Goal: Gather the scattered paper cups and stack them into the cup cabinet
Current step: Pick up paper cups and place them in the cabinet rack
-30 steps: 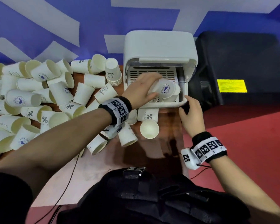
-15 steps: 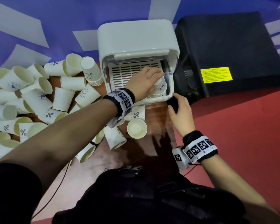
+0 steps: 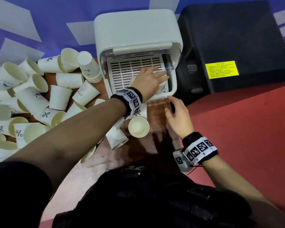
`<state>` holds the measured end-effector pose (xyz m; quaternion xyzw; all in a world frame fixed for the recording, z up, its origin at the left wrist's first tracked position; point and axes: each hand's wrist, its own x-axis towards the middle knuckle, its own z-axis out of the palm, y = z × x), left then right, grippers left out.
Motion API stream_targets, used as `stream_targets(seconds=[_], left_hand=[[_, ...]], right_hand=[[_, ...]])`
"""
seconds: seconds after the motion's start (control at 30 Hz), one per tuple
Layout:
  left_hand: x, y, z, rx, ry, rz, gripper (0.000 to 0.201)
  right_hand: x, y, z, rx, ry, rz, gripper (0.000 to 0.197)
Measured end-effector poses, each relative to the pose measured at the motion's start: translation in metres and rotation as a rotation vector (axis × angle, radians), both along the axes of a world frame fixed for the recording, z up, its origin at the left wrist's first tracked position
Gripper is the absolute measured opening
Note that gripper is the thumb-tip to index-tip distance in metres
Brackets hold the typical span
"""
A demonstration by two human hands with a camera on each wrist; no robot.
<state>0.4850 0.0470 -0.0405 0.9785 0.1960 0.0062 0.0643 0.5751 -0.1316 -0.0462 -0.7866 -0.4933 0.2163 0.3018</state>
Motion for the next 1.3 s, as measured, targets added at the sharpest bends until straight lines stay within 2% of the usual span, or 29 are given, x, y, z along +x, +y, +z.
stream_targets(seconds=[0.07,0.17,0.33,0.43,0.53,0.63,0.73,0.83,0.93,1.03,1.17,1.3], left_hand=[[-0.009,-0.001,0.005,-0.059,-0.049,-0.021,0.050],[-0.035,-0.002,0.009,-0.146,-0.212,-0.073,0.046],[-0.093,-0.013,0.009,-0.206,-0.334,0.058,0.040],[-0.124,-0.032,0.005,-0.274,-0.333,0.122,0.042],[-0.136,-0.055,0.000,-0.366,-0.256,0.097,0.053],[-0.137,-0.072,-0.004,-0.415,-0.053,0.037,0.065],[-0.129,-0.083,-0.007,-0.325,0.139,-0.106,0.074],[-0.119,-0.086,-0.004,-0.200,0.332,-0.138,0.068],[-0.115,-0.086,0.001,-0.158,0.377,-0.080,0.070],[-0.117,-0.086,0.005,-0.210,0.409,-0.047,0.076],[-0.130,-0.081,0.012,-0.298,0.373,0.066,0.069],[-0.149,-0.080,0.010,-0.212,0.394,0.090,0.070]], right_hand=[[-0.004,0.002,0.002,0.000,-0.004,0.011,0.040],[-0.012,0.006,0.006,0.008,0.016,0.048,0.032],[-0.029,0.009,0.006,-0.019,0.038,0.148,0.025],[-0.034,0.009,0.000,-0.056,0.076,0.139,0.023],[-0.031,0.008,-0.011,-0.102,0.063,0.100,0.023],[-0.022,0.005,-0.017,-0.201,0.049,0.040,0.025],[-0.012,-0.002,-0.018,-0.228,0.057,-0.001,0.028],[-0.004,-0.009,-0.016,-0.216,0.052,-0.016,0.028],[-0.001,-0.011,-0.015,-0.197,0.046,-0.023,0.027],[-0.005,-0.009,-0.015,-0.200,0.046,-0.007,0.027],[-0.015,-0.001,-0.010,-0.140,0.044,0.026,0.025],[-0.027,0.010,-0.006,-0.071,0.020,0.109,0.025]])
